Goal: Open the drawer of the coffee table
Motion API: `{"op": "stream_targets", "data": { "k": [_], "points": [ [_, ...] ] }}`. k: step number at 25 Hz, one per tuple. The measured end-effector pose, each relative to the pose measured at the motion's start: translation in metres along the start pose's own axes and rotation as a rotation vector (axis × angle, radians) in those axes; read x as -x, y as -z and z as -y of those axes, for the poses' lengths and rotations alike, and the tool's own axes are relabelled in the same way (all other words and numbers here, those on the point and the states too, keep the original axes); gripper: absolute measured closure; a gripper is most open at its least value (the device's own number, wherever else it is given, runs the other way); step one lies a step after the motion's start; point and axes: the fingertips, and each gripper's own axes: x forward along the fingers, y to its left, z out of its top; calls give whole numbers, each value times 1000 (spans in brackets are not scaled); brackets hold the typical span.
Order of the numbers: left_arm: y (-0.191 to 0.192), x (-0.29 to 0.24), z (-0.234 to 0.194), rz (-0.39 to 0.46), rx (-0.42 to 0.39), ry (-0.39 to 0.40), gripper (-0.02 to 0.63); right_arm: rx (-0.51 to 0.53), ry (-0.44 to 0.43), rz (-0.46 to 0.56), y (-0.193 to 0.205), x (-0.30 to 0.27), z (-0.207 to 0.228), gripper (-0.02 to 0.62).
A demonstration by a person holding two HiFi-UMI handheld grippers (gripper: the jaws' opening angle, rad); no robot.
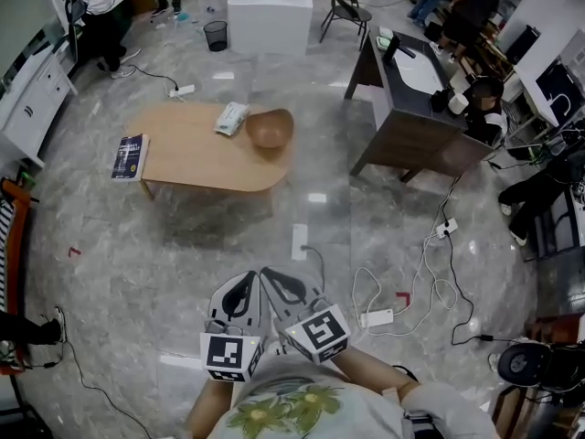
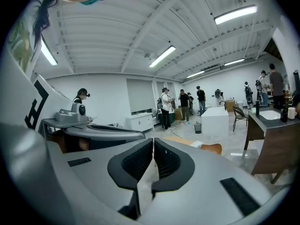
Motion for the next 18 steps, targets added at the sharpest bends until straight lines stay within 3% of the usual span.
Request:
{"op": "stream_targets", "data": {
  "k": [8, 18],
  "points": [
    [-15, -53, -29, -10, -32, -12, 601, 23, -125, -44, -2, -41, 33, 574],
    [-9, -87, -40, -35, -60, 25, 601, -10, -113, -92, 14, -69, 63, 574]
  ]
}}
